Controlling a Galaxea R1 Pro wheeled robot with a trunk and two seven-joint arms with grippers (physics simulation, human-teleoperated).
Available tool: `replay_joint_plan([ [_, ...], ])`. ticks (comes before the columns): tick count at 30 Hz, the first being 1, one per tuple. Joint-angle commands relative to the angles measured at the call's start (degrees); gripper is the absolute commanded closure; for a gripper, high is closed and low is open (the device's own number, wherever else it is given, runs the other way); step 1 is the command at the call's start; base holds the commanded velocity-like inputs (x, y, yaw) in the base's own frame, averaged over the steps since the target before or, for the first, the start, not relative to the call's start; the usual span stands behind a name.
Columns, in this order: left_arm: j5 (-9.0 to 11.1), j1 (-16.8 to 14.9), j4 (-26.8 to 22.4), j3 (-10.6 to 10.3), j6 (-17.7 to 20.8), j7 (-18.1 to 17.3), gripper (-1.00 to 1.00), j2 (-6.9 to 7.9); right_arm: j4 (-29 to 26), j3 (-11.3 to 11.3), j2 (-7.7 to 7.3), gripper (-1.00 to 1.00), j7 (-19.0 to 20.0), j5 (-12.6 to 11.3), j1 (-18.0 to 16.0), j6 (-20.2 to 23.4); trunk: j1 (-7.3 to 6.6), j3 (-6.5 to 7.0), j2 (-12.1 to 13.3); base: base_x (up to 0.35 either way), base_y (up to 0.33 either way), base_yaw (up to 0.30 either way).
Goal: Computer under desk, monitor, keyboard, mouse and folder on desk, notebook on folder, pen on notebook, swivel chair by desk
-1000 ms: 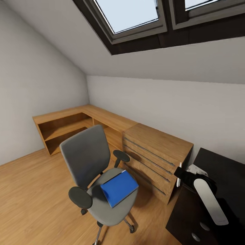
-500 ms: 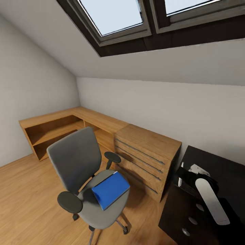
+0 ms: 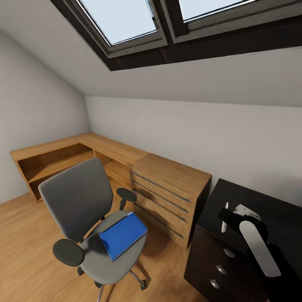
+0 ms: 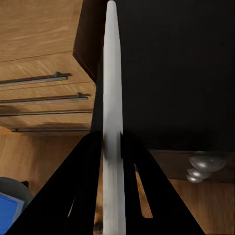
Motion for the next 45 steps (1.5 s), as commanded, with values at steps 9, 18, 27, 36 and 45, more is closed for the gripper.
replay_joint_plan([
  [9, 0.52, 0.01, -0.1, -0.33, -0.27, 0.43, -1.0, 0.07, 7.22, 0.05, 0.03, 1.0, -0.16, 4.71, -2.12, -0.42, 0.01, -0.06, -0.05, 0.014, -0.06, -0.001],
  [18, 0.51, 0.01, -0.1, -0.25, -2.56, 0.43, -1.0, 0.01, 22.17, 0.15, 0.1, 1.0, 5.82, 13.27, -7.97, -3.79, 0.01, -0.06, -0.05, 0.082, -0.032, 0.0],
  [27, 0.52, 0.01, -0.11, -0.25, -3.07, 0.43, -1.0, 0.0, 36.67, 0.23, 0.12, 1.0, 12.75, 15.47, -13.88, -7.73, 0.01, -0.06, -0.05, 0.063, -0.005, 0.0],
  [36, 0.48, 0.01, -0.11, -0.19, -3.14, 0.5, -1.0, -0.02, 51.99, 0.54, 0.73, 1.0, 21.01, 21.92, -19.59, -13.01, 0.01, -0.06, -0.05, 0.088, 0.0, 0.0],
  [45, 0.43, 0.01, -0.11, -0.16, -3.17, 0.47, -1.0, -0.02, 58.45, 0.62, 2.6, 1.0, 21.79, 22.9, -21.5, -15.52, 0.01, -0.06, -0.05, 0.005, 0.0, 0.0],
])
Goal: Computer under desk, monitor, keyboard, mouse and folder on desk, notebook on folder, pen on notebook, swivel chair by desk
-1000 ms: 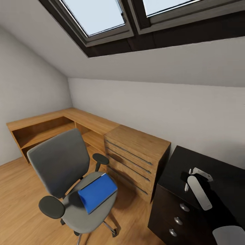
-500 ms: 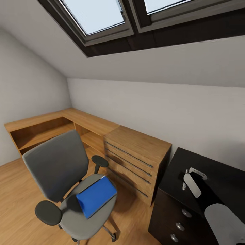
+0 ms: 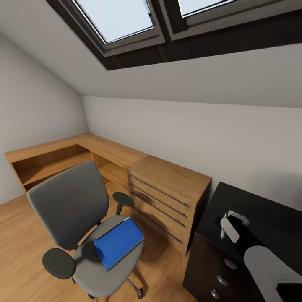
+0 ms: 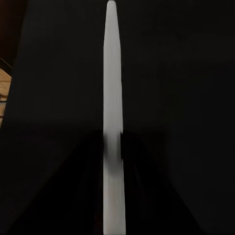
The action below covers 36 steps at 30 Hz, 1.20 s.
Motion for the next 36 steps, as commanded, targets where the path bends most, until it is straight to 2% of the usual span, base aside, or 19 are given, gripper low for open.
replay_joint_plan([
  [1, 0.45, 0.01, -0.09, -0.39, -0.19, 0.41, -1.0, 0.05, 0.67, 0.27, 0.15, 1.0, -0.35, -0.35, -0.45, 0.15, 0.01, -0.06, -0.04, 0.0, 0.0, 0.0],
  [6, 0.44, 0.01, -0.11, -0.39, -0.22, 0.41, -1.0, 0.05, 5.46, 0.28, 1.23, 1.0, -0.32, -0.24, -2.45, -1.45, 0.01, -0.06, -0.04, 0.0, 0.0, 0.0],
  [10, 0.44, 0.01, -0.16, -0.39, -0.26, 0.39, -1.0, 0.05, 6.83, 0.28, 1.58, 1.0, -0.31, 0.2, -2.95, -2.37, 0.01, -0.06, -0.04, 0.0, 0.0, 0.0],
  [17, 0.44, 0.01, -0.18, -0.39, -0.28, 0.38, -1.0, 0.11, 7.28, 0.28, 1.69, 1.0, -0.31, 0.47, -3.11, -2.73, 0.01, -0.06, -0.04, 0.028, 0.0, 0.0],
  [25, 0.44, 0.01, -0.18, -0.39, -0.28, 0.4, -1.0, 0.14, 7.32, 0.28, 1.77, 1.0, -0.34, 0.53, -3.12, -3.14, 0.01, -0.06, -0.04, 0.187, 0.0, 0.0],
  [36, 0.46, 0.01, -0.18, -0.39, -0.28, 0.46, -1.0, 0.14, 7.32, 0.36, 1.79, 1.0, -0.39, 0.58, -3.12, -3.3, 0.01, -0.06, -0.04, 0.02, 0.0, 0.0],
])
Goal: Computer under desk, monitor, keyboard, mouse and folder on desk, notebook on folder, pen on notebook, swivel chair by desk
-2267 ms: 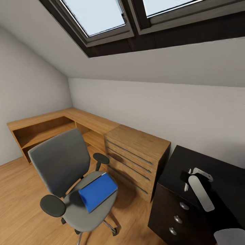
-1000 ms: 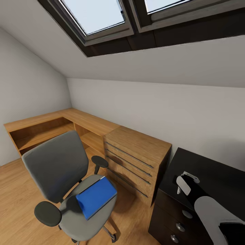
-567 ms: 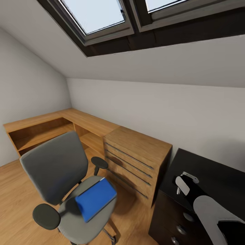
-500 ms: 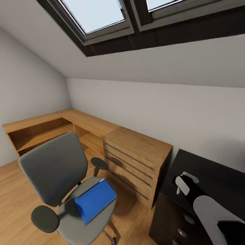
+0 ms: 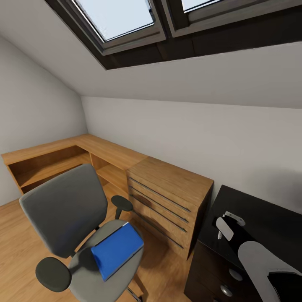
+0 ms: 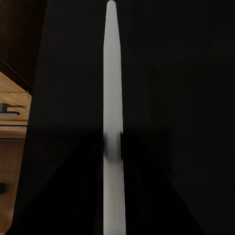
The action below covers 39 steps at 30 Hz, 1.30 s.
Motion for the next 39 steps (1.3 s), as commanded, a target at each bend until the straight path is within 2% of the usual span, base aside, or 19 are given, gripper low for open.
replay_joint_plan([
  [1, 0.46, 0.01, -0.09, -0.42, -0.19, 0.43, -1.0, 0.06, -0.13, 0.28, -0.04, 1.0, -0.32, -0.31, -0.01, 0.33, 0.01, -0.06, -0.04, 0.002, 0.0, 0.0],
  [6, 0.49, 0.01, -0.09, -0.42, -0.19, 0.43, -1.0, 0.06, -0.13, 0.28, -0.06, 1.0, -0.32, -0.31, -0.01, 0.33, 0.01, -0.06, -0.04, 0.001, 0.0, 0.0],
  [7, 0.47, 0.01, -0.09, -0.42, -0.19, 0.44, -1.0, 0.06, -0.13, 0.28, -0.05, -1.0, -0.32, -0.31, -0.01, 0.33, 0.01, -0.06, -0.04, 0.0, 0.0, 0.0],
  [24, 0.45, 0.01, -0.09, -0.42, -0.19, 0.44, -1.0, 0.05, -0.25, 0.28, -0.05, -1.0, -0.32, -0.31, -0.01, 0.24, 0.01, -0.06, -0.04, 0.0, 0.0, 0.0],
  [30, 0.47, 0.01, -0.09, -0.42, -0.19, 0.44, -1.0, 0.06, -2.77, 0.29, -0.11, -1.0, -0.37, -0.37, -0.01, 0.26, 0.01, -0.06, -0.04, 0.0, 0.0, 0.0],
  [36, 0.49, 0.01, -0.09, -0.42, -0.17, 0.44, -1.0, 0.06, -16.29, 0.06, -0.19, -1.0, -0.81, -0.69, 0.87, 2.42, 0.01, -0.06, -0.04, 0.0, 0.0, 0.0],
  [38, 0.49, 0.01, -0.09, -0.42, -0.18, 0.44, -1.0, 0.06, -23.1, 0.02, -0.19, -1.0, -1.31, -0.82, 2.76, 4.77, 0.01, -0.06, -0.04, 0.0, 0.0, 0.0],
  [39, 0.49, 0.01, -0.09, -0.42, -0.18, 0.44, -1.0, 0.06, -31.03, 0.0, -0.06, -1.0, -2.45, -0.99, 6.07, 7.89, 0.01, -0.06, -0.04, 0.0, 0.0, 0.0],
])
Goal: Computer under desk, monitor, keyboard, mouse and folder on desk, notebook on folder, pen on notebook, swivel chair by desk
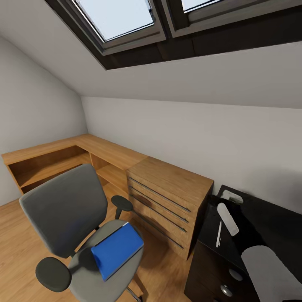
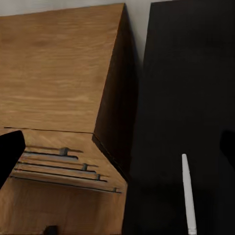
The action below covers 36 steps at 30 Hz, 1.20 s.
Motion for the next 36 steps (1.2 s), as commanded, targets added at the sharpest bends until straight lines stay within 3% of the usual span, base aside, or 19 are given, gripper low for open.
replay_joint_plan([
  [1, 0.46, 0.0, -0.09, -0.42, -0.19, 0.43, -1.0, 0.06, -4.67, 0.25, 0.07, -1.0, -1.45, -0.6, 2.13, 1.86, 0.01, -0.06, -0.04, 0.0, 0.0, 0.0],
  [5, 0.45, 0.0, -0.09, -0.42, -0.18, 0.43, -1.0, 0.06, -21.03, 0.21, 1.38, -1.0, -6.56, -1.81, 10.3, 6.77, 0.01, -0.06, -0.04, 0.0, 0.0, 0.0],
  [8, 0.46, 0.0, -0.09, -0.42, -0.18, 0.43, -1.0, 0.06, -31.01, 0.29, 3.56, -1.0, -12.52, -3.84, 15.61, 9.18, 0.01, -0.06, -0.04, 0.0, 0.0, 0.0],
  [11, 0.46, 0.0, -0.09, -0.42, -0.17, 0.43, -1.0, 0.06, -34.93, 0.49, 5.23, -1.0, -16.19, -5.49, 17.87, 10.46, 0.01, -0.06, -0.04, 0.0, 0.0, 0.0],
  [12, 0.45, 0.0, -0.09, -0.42, -0.18, 0.43, -1.0, 0.06, -35.45, 0.55, 5.59, -1.0, -16.68, -5.83, 18.18, 10.63, 0.01, -0.06, -0.04, 0.0, 0.0, 0.0],
  [14, 0.49, 0.0, -0.09, -0.42, -0.19, 0.43, -1.0, 0.06, -37.02, 0.73, 7.92, -1.0, -18.13, -6.98, 19.14, 11.15, 0.01, -0.06, -0.04, 0.0, 0.0, 0.0],
  [16, 0.5, 0.0, -0.09, -0.42, -0.2, 0.43, -1.0, 0.06, -37.23, 0.75, 8.74, -1.0, -18.37, -7.12, 19.28, 11.21, 0.01, -0.06, -0.04, 0.0, 0.0, 0.0],
  [17, 0.48, 0.0, -0.09, -0.42, -0.2, 0.43, -1.0, 0.06, -37.56, 0.78, 10.85, -1.0, -18.77, -7.24, 19.47, 11.02, 0.01, -0.06, -0.04, 0.0, 0.0, 0.0],
  [24, 0.49, 0.0, -0.09, -0.41, -0.2, 0.43, -1.0, 0.06, -37.64, 0.72, 12.15, -1.0, -18.91, -7.27, 19.55, 10.88, 0.01, -0.06, -0.04, 0.0, 0.0, 0.015],
  [36, 0.46, 0.0, -0.09, -0.42, -0.2, 0.43, -1.0, 0.06, -37.65, 0.74, 12.16, -1.0, -18.91, -7.27, 19.6, 10.88, 0.01, -0.1, -0.04, 0.0, 0.0, 0.246],
])
